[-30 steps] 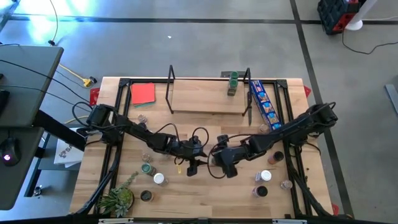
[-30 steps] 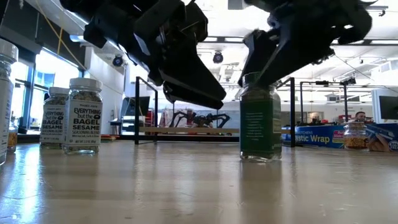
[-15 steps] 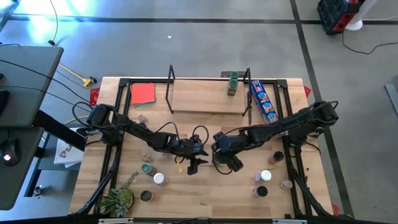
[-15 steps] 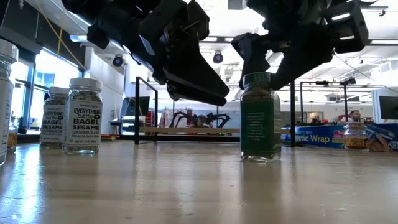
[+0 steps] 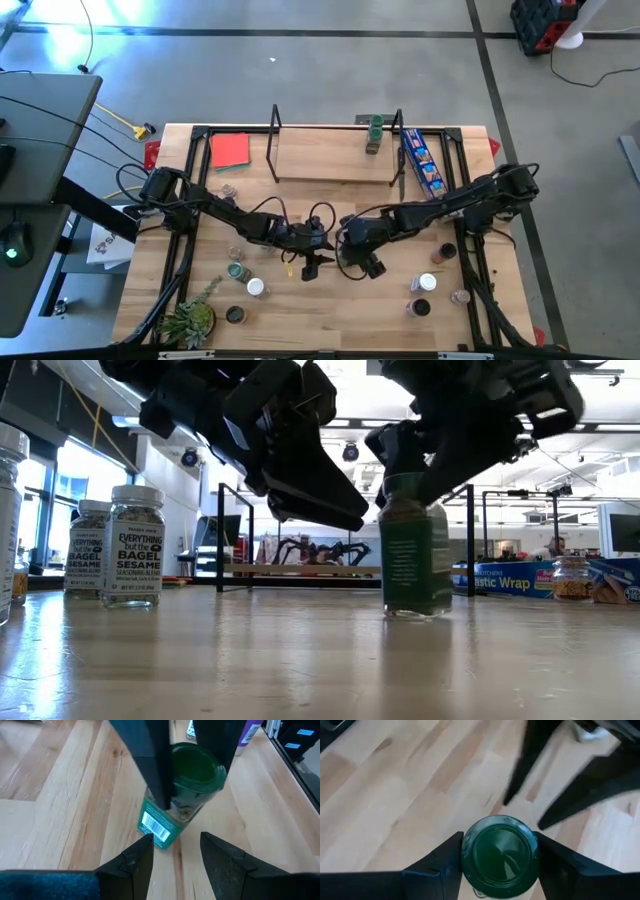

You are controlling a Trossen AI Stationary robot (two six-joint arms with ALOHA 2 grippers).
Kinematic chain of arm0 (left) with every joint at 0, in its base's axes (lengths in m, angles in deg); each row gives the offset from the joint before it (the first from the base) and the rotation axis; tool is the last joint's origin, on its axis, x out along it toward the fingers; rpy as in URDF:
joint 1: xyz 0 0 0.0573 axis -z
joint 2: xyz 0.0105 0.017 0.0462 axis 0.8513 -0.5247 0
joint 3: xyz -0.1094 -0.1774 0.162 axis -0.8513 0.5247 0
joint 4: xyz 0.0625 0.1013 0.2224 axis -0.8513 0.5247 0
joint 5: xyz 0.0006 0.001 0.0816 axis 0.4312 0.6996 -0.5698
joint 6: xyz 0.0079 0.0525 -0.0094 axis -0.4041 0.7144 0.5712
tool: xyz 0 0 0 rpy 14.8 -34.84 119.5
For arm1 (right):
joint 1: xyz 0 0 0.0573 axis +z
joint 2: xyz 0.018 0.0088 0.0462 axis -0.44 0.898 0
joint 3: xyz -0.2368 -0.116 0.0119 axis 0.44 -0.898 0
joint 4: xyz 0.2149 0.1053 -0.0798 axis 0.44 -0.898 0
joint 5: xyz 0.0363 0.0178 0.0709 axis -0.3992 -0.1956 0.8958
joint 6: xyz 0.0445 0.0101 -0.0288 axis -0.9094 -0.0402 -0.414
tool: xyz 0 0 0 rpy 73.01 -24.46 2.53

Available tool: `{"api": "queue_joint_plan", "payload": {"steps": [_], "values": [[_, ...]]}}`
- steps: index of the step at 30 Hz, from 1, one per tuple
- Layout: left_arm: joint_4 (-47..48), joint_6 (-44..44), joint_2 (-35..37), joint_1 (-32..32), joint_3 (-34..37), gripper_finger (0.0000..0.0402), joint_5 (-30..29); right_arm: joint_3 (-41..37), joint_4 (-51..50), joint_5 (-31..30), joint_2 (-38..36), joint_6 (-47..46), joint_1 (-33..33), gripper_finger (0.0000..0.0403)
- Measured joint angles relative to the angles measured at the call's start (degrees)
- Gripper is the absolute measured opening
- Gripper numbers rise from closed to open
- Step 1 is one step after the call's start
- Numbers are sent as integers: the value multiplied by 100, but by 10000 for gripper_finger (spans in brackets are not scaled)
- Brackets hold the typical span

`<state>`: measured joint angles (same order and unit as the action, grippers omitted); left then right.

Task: Shelf spices
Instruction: Put the top green seasoning bottle on the shelf aligned with the other green seasoning bottle

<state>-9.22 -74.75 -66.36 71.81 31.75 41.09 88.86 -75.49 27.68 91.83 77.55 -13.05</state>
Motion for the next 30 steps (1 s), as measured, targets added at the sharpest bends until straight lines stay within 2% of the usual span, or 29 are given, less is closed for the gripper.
{"api": "queue_joint_plan", "payload": {"steps": [5, 11, 13, 16, 19, 24, 30], "values": [[462, -112, 109, 0, 4, 156, -86, -4, -259, -453, -206, -869, -192, 193], [1220, -192, 327, 7, 2, 156, -545, -4, -1338, -1699, -1257, -836, -791, 193], [1233, -192, 332, 7, 2, 156, -611, -4, -1448, -1879, -1628, -687, -1147, 193], [1221, -192, 332, 7, 2, 156, -623, -4, -1459, -1806, -1973, -410, -1821, 193], [1210, -192, 332, 7, 2, 156, -640, -2, -1462, -1591, -1989, -162, -2532, 193], [1209, -194, 332, 66, 2, 156, -637, -2, -1424, -966, -1655, 203, -3410, 193], [1186, -196, 332, 172, 2, 156, -677, -4, -1225, -646, -1275, 310, -4080, 193]]}}
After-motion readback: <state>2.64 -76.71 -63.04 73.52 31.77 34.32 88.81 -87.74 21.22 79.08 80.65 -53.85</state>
